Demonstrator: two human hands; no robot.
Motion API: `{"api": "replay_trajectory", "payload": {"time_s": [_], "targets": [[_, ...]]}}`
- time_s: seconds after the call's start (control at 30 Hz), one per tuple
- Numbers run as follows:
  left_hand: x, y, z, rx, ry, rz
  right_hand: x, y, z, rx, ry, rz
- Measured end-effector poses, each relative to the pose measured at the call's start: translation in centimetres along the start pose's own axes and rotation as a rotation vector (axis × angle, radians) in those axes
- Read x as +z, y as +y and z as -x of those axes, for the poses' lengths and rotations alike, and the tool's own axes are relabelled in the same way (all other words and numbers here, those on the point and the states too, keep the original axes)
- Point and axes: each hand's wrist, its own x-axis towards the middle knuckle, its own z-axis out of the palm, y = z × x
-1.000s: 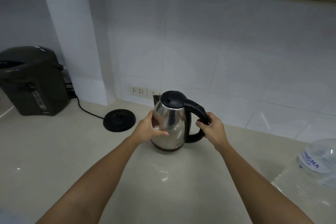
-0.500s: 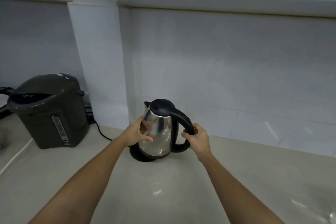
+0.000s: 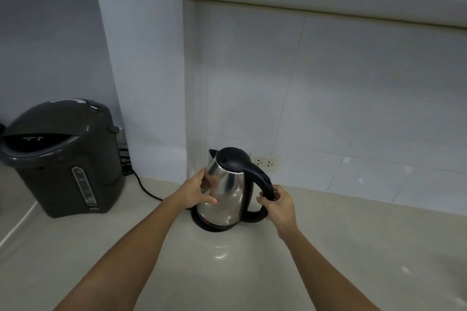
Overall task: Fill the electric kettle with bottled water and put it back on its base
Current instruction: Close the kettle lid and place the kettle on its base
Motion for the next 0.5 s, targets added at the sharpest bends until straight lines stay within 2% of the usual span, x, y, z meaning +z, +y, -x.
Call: {"api": "replay_trajectory", "payload": {"time_s": [0.4,0.5], "targets": [[-1.6,-1.1,-0.2,-0.044,-0.018,-0.007,2.1,-0.1,-0.6,-0.002,-0.023,0.034],[-1.1,-1.5,0.2,-0.054,0.030,0.017,2.1,-0.6,-1.3,-0.006,-0.055,0.062]]}}
